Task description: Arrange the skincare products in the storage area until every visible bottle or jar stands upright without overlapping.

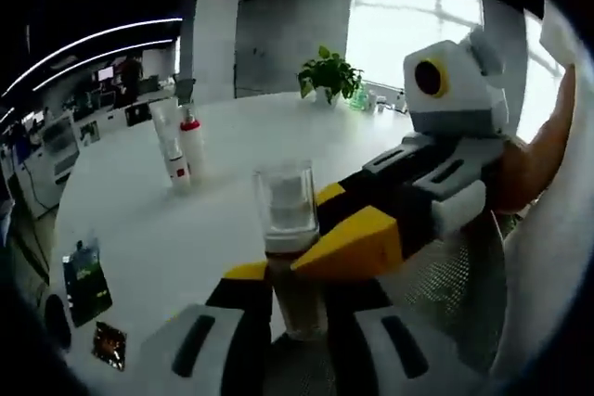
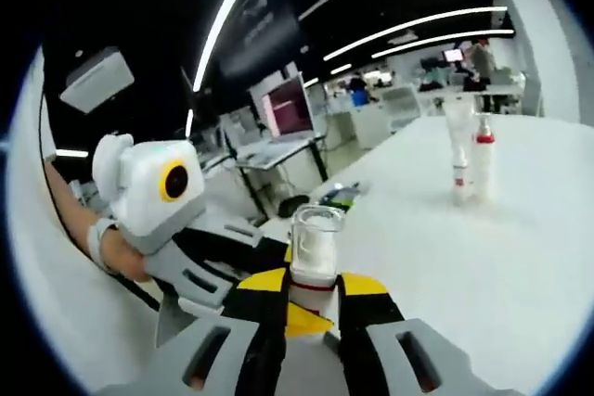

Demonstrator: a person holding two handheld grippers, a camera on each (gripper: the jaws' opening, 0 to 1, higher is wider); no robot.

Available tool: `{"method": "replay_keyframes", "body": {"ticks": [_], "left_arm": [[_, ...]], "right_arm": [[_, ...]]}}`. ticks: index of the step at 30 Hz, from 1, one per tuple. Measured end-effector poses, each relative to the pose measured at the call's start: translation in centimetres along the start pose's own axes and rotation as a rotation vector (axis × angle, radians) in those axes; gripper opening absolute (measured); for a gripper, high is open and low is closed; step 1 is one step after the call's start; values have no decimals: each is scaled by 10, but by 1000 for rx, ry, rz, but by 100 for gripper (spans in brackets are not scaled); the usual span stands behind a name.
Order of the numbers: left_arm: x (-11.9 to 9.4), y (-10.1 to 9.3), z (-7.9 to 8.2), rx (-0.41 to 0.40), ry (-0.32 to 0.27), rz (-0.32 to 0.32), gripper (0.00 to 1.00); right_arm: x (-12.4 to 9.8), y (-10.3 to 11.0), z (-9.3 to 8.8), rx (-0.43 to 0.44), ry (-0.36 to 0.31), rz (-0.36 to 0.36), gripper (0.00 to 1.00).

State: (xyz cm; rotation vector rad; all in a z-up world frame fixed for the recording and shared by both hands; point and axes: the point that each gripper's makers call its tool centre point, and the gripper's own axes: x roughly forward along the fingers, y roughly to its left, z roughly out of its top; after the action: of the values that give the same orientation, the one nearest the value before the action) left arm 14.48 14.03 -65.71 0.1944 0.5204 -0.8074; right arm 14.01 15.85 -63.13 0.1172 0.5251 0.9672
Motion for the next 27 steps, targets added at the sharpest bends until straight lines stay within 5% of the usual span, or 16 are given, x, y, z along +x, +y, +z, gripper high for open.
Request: {"method": "replay_keyframes", "body": {"ticks": [27], "left_arm": [[13, -1, -5, 103, 8, 24, 20]], "right_arm": [[-2, -18, -11, 45, 52, -53, 15]]}}
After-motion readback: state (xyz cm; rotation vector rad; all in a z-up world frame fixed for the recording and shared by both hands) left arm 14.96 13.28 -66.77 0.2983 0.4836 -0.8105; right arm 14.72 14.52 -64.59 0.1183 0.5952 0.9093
